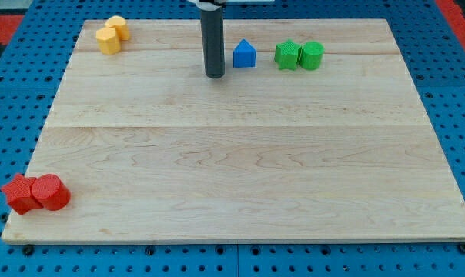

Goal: Move the yellow heart along with yellow hexagon slightly down

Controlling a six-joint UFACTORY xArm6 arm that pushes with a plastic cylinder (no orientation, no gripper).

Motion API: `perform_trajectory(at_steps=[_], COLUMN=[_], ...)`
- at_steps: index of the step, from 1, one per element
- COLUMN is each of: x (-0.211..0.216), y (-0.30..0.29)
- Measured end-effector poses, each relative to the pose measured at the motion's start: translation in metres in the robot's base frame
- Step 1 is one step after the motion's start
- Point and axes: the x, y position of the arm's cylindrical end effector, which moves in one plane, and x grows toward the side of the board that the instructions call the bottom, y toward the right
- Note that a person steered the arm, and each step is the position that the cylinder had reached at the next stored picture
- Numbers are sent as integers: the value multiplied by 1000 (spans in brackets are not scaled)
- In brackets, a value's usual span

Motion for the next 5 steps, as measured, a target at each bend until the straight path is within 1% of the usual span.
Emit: perform_trajectory(at_steps=[1, 2, 3, 4, 5], x=[-16, 2, 13, 5, -76], y=[0, 1, -67, -138, -122])
